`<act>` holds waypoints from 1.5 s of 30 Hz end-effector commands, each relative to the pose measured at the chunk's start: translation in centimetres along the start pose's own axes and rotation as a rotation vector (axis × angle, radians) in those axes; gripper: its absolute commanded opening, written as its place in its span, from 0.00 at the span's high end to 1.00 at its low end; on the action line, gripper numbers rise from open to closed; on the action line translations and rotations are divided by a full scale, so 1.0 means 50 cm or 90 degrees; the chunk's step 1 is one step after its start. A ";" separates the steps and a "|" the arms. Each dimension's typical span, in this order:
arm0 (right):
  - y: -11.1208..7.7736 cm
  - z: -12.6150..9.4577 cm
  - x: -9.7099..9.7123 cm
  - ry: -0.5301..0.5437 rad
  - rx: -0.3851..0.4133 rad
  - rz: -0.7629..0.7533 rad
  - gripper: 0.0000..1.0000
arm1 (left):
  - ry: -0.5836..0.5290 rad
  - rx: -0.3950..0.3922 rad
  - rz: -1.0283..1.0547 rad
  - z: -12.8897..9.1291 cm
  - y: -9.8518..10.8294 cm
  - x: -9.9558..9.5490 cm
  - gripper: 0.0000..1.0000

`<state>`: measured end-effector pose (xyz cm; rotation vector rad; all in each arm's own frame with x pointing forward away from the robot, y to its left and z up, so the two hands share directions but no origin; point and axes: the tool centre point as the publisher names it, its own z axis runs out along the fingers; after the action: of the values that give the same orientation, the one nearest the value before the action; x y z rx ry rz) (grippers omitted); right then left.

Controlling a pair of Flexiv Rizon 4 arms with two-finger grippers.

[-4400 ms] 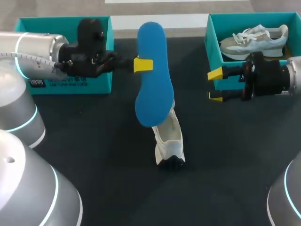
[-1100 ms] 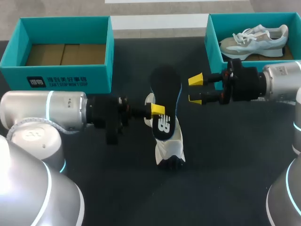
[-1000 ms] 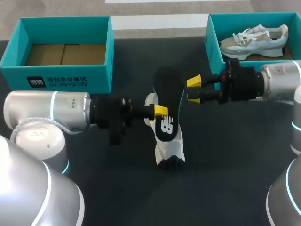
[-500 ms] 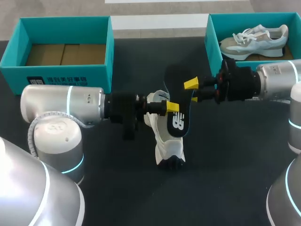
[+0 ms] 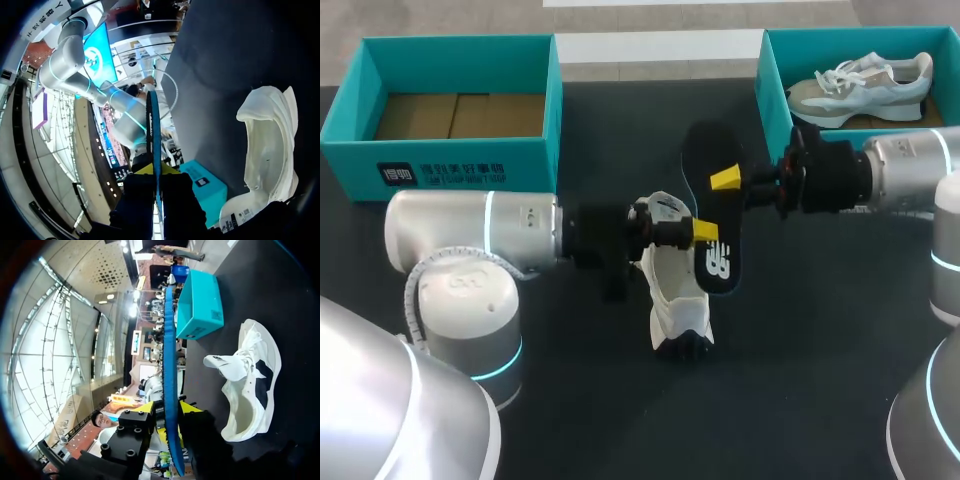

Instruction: Take the shoe out of the shoebox, open the shoe tongue, remove and reinsert the insole, then place the shoe into the shoebox

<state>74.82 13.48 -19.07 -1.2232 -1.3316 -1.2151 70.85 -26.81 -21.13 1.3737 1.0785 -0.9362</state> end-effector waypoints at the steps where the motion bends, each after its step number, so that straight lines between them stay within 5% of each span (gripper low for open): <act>1: 0.002 0.003 -0.004 0.001 -0.003 0.001 0.78 | -0.002 -0.010 0.000 0.000 -0.016 0.000 1.00; 5: 0.005 0.003 -0.008 0.000 -0.001 0.007 0.98 | -0.008 -0.016 -0.011 -0.006 -0.022 0.001 1.00; 11: 0.008 0.006 -0.019 0.001 0.008 0.020 1.00 | -0.023 -0.002 -0.025 -0.009 -0.039 -0.008 1.00; 12: 0.008 0.006 -0.020 0.002 0.009 0.021 1.00 | -0.024 0.001 -0.030 -0.011 -0.041 -0.009 0.63; 13: 0.008 0.006 -0.022 0.002 0.009 0.022 1.00 | -0.028 0.005 -0.036 -0.013 -0.042 -0.012 0.00; 20: -0.002 -0.010 -0.044 0.004 0.000 0.043 1.00 | -0.012 0.000 -0.025 -0.078 -0.029 -0.031 0.00; 27: -0.008 -0.024 -0.062 -0.001 -0.006 0.057 1.00 | 0.094 -0.042 -0.048 -0.148 0.007 -0.032 0.00; 32: -0.010 -0.019 -0.073 0.000 -0.006 0.062 1.00 | 0.214 -0.052 -0.073 -0.157 0.033 -0.050 0.00; 45: -0.011 -0.019 -0.089 0.004 0.000 0.071 1.00 | 0.214 -0.052 -0.073 -0.157 0.033 -0.050 0.00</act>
<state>74.47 12.19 -23.37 -1.2777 -1.2395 -1.1443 71.42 -19.00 -17.55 1.4407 1.4392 -0.7533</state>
